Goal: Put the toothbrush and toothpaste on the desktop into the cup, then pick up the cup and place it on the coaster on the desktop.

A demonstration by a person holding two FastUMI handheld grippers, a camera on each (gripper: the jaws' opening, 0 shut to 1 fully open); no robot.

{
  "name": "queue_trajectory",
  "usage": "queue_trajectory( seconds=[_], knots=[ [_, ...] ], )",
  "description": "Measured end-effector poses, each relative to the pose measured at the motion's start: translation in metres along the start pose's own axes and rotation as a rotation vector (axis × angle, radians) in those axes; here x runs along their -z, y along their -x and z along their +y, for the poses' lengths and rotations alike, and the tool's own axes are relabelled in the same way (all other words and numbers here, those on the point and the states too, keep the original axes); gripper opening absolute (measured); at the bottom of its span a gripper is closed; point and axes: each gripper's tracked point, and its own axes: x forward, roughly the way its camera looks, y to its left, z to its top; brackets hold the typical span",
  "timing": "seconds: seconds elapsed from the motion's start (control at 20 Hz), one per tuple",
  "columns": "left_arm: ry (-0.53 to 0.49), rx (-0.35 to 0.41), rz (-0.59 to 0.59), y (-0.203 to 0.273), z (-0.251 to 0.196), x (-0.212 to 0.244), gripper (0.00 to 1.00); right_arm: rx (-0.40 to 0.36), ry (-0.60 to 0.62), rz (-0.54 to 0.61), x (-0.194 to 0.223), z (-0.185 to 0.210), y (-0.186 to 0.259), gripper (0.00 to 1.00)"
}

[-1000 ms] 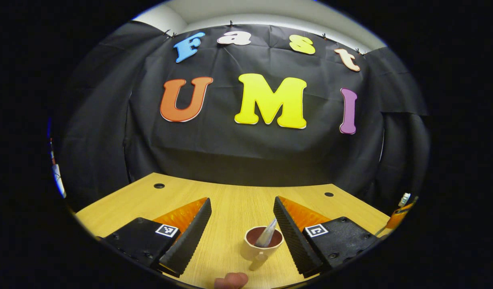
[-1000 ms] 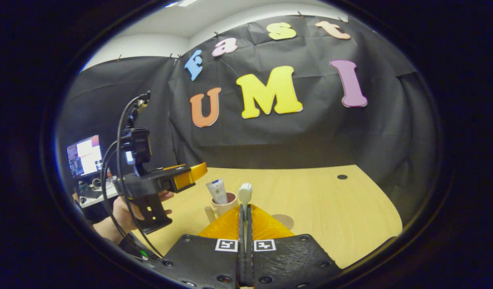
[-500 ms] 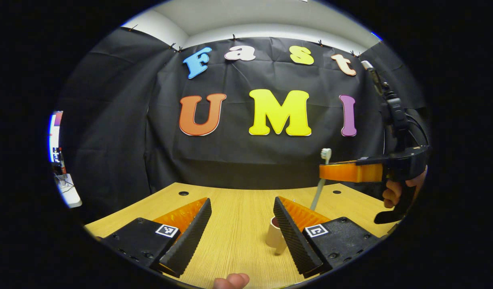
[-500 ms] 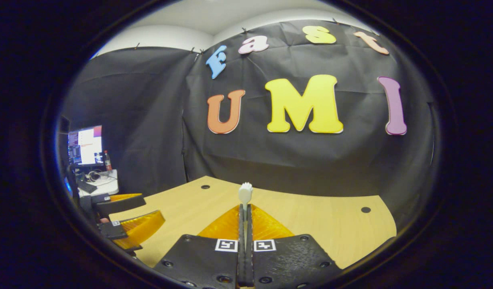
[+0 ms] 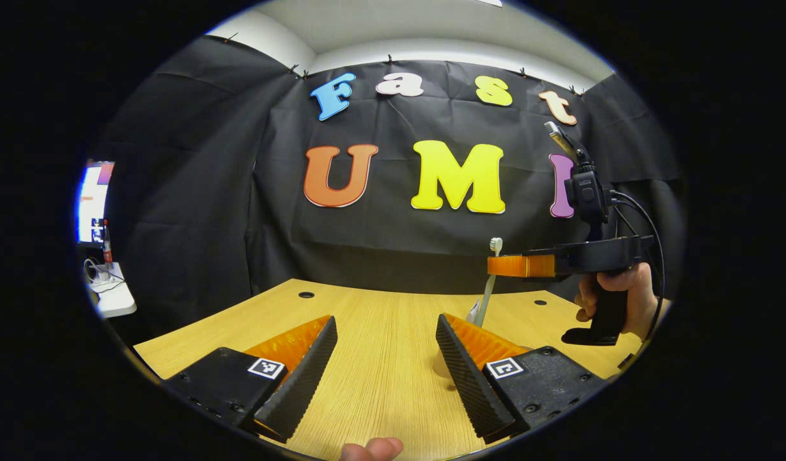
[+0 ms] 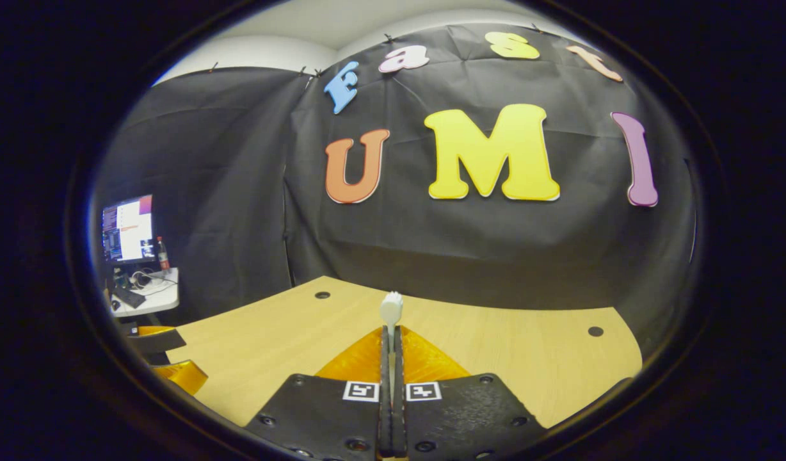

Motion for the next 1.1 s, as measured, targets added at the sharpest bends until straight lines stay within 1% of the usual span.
queue_trajectory(
  seconds=[0.1,0.25,0.3,0.4,0.45,0.5,0.6,0.7,0.75,0.85,0.9,1.0,1.1],
  knots=[
    [0.005,-0.010,0.013,0.001,0.004,0.003,0.98,-0.018,0.006,0.006,0.002,0.005,0.003,0.02],
    [0.016,-0.014,0.021,0.001,0.005,0.004,0.98,-0.018,0.022,-0.005,0.000,0.003,0.005,0.63],
    [0.023,-0.009,0.021,0.001,0.002,0.004,0.98,-0.007,0.025,-0.013,-0.002,0.000,0.008,0.64],
    [0.029,-0.020,0.027,0.000,0.003,0.004,0.98,0.016,0.039,-0.043,-0.008,-0.005,0.019,0.88],
    [0.028,-0.022,0.030,0.000,0.003,0.004,0.98,0.039,0.048,-0.065,-0.012,-0.012,0.023,0.99],
    [0.029,-0.023,0.041,0.000,0.001,0.005,0.98,0.063,0.051,-0.093,-0.017,-0.018,0.031,0.97],
    [0.033,-0.022,0.045,0.001,-0.004,0.005,0.98,0.088,0.053,-0.135,-0.020,-0.028,0.050,0.95],
    [0.023,-0.030,0.052,0.000,-0.006,0.006,0.98,0.094,0.031,-0.159,-0.018,-0.038,0.076,0.96],
    [0.014,-0.031,0.067,0.000,-0.010,0.007,0.98,0.089,0.017,-0.161,-0.013,-0.042,0.089,0.95],
    [0.014,-0.001,0.086,-0.001,-0.022,0.006,0.98,0.090,-0.005,-0.164,-0.003,-0.054,0.120,0.96],
    [0.017,0.034,0.102,-0.003,-0.032,0.004,0.98,0.098,-0.009,-0.170,0.003,-0.062,0.136,0.95],
    [0.019,0.076,0.166,-0.008,-0.045,0.008,0.98,0.125,-0.032,-0.187,0.022,-0.080,0.169,0.95],
    [0.029,0.119,0.267,-0.014,-0.059,0.012,0.98,0.155,-0.068,-0.185,0.044,-0.098,0.200,0.95]
  ],
)
